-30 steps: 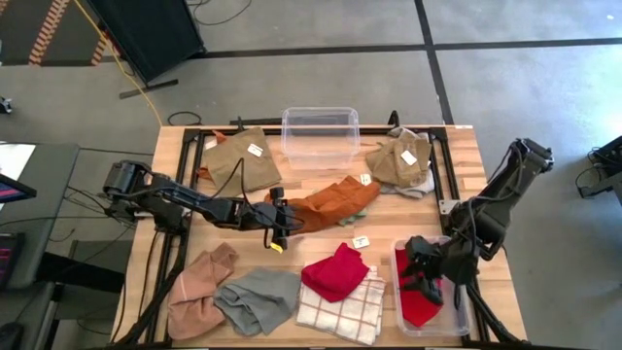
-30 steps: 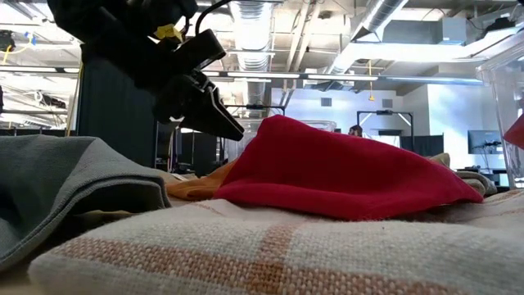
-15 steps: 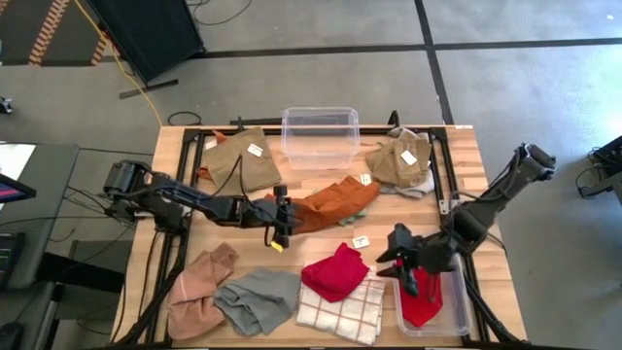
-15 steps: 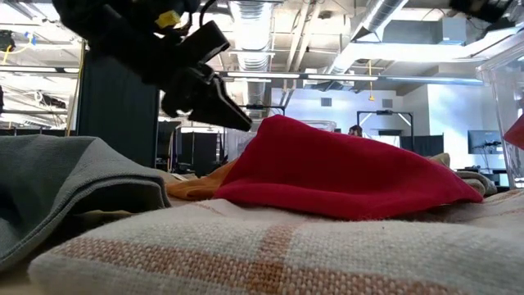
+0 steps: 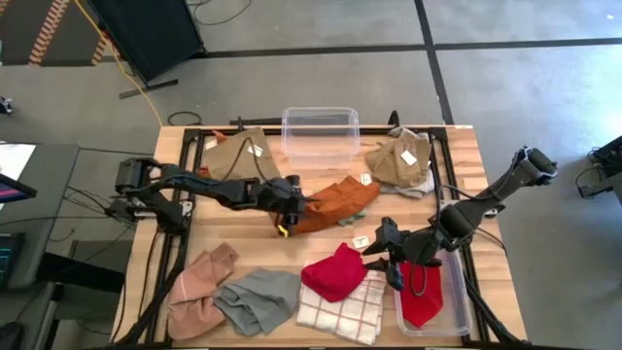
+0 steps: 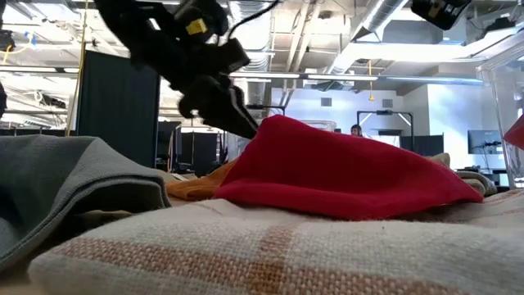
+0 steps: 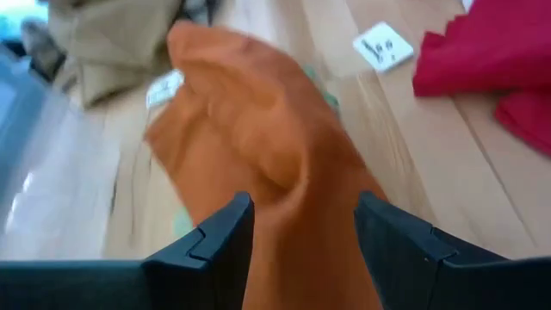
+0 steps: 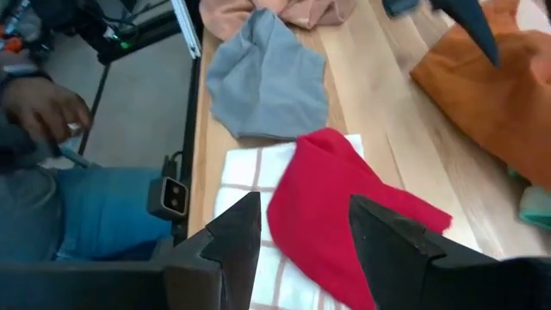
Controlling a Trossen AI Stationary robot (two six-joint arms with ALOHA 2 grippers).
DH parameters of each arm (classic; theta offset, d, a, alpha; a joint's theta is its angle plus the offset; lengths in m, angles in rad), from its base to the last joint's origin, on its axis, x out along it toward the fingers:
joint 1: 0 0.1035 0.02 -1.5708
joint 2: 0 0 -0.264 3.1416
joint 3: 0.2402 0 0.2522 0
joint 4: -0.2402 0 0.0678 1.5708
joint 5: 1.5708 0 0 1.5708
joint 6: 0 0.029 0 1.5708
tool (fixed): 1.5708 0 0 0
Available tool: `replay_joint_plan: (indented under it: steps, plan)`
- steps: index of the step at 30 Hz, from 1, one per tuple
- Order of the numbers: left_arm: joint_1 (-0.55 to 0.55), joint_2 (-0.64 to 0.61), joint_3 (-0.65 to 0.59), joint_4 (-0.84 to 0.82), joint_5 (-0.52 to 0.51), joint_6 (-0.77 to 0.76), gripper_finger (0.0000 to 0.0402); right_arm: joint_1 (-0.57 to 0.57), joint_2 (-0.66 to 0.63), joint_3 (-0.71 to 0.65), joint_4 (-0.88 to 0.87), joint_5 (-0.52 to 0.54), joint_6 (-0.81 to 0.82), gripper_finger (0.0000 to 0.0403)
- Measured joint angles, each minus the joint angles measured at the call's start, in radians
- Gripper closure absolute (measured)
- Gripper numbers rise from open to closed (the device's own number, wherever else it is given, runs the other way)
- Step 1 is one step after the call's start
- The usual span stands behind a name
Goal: Sort towels by color in basket
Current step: Put the orange towel into the bottom transparent bin
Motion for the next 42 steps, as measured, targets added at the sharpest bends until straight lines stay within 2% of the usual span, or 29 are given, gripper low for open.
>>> replay_joint_plan:
  steps: [6, 13, 16, 19, 27, 36, 42]
  plan:
    - [-0.001, 0.142, 0.116, -0.034, -0.02, 0.036, 0.0207, 0.0, 0.0, 0.0, 0.019, -0.002, -0.003, 0.02]
    - [0.0, 0.309, 0.325, -0.312, -0.027, 0.06, 0.0197, 0.009, 0.0, 0.0, 0.026, -0.002, 0.0, 0.02]
    - [0.0, 0.348, 0.39, -0.387, -0.034, 0.064, 0.0216, 0.009, 0.0, 0.0, 0.025, 0.0, -0.001, 0.02]
    - [-0.007, 0.352, 0.408, -0.406, -0.037, 0.079, 0.0259, 0.008, 0.0, 0.0, 0.016, 0.02, -0.003, 0.02]
    - [-0.038, 0.246, 0.427, -0.439, -0.036, 0.122, 0.039, 0.007, 0.0, 0.0, 0.013, 0.023, -0.025, 0.02]
    - [-0.071, 0.054, 0.427, -0.495, 0.011, 0.16, 0.0396, 0.007, 0.0, 0.0, -0.052, 0.146, -0.044, 0.02]
    - [-0.09, -0.049, 0.427, -0.456, 0.049, 0.175, 0.0397, -0.005, 0.034, 0.0, -0.007, 0.284, -0.208, 0.019]
